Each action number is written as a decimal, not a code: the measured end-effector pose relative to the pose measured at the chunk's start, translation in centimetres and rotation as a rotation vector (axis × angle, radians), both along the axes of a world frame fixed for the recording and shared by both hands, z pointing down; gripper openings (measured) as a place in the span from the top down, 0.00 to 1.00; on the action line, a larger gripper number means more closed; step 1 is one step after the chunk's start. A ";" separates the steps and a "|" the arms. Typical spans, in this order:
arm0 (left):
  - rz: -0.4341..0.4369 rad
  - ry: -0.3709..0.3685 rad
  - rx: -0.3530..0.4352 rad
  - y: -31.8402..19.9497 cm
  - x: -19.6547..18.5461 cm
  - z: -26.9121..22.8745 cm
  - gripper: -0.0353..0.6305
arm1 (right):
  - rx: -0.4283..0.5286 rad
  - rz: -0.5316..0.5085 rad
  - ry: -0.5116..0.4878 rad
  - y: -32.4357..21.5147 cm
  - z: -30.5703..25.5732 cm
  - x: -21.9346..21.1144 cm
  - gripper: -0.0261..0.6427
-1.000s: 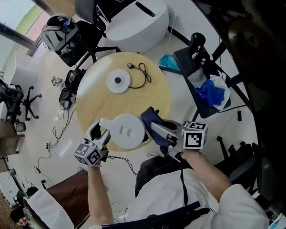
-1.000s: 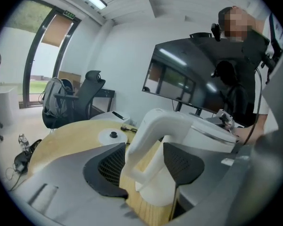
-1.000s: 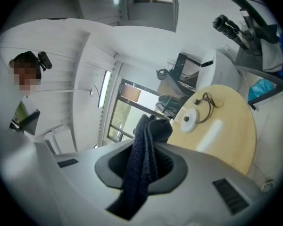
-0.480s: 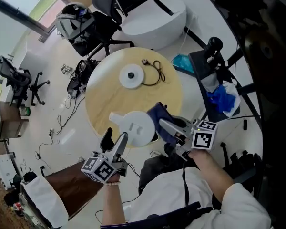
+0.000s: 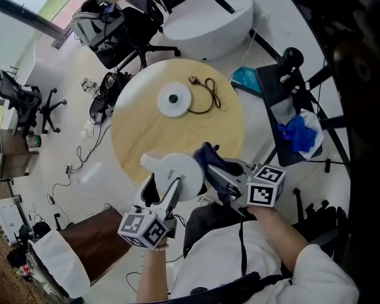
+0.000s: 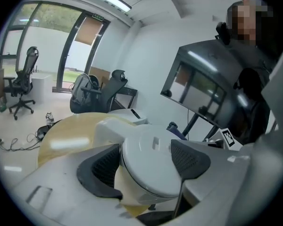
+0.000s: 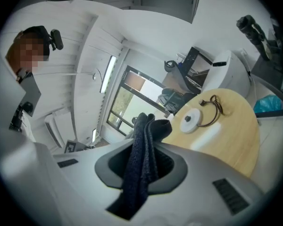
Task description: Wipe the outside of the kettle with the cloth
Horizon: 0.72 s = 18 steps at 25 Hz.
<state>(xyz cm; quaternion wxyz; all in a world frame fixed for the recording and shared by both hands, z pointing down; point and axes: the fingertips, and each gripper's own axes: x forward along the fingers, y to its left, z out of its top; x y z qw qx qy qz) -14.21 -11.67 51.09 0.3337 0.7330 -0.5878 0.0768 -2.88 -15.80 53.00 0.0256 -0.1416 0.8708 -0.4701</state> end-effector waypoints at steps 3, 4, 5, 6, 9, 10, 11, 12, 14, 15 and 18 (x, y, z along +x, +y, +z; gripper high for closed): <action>0.019 0.010 0.011 0.0 -0.2 -0.2 0.43 | -0.036 0.004 0.064 -0.3 3.5 -0.2 0.86; 0.030 0.013 0.014 0.0 -0.2 -0.3 0.44 | -0.045 0.006 0.101 -0.4 5.2 -0.3 0.86; 0.044 0.017 0.017 0.0 -0.1 -0.3 0.44 | -0.060 0.009 0.138 -0.5 7.0 -0.3 0.86; 0.062 0.021 0.019 -0.1 -0.1 -0.3 0.44 | -0.083 0.013 0.172 -0.5 9.0 -0.3 0.86; 0.125 0.033 0.018 -0.3 -0.1 -0.4 0.44 | -0.153 0.031 0.260 -0.7 14.2 -0.4 0.86; 0.149 0.033 0.017 -0.4 -0.1 -0.5 0.44 | -0.169 0.037 0.294 -0.7 15.5 -0.4 0.86; 0.174 0.033 0.015 -0.5 -0.2 -0.5 0.44 | -0.185 0.044 0.325 -0.7 16.6 -0.5 0.86; 0.198 0.033 0.015 -0.5 -0.2 -0.5 0.44 | -0.205 0.053 0.347 -0.6 17.5 -0.5 0.86; 0.245 0.039 0.024 -0.6 -0.2 -0.5 0.44 | -0.238 0.063 0.371 -0.4 18.7 -0.4 0.86; 0.267 0.042 0.032 -0.6 -0.3 -0.5 0.44 | -0.246 0.061 0.374 -0.2 18.8 -0.5 0.86; 0.332 0.049 0.054 -0.8 -0.5 -0.4 0.44 | -0.250 0.035 0.312 0.1 16.8 -1.0 0.86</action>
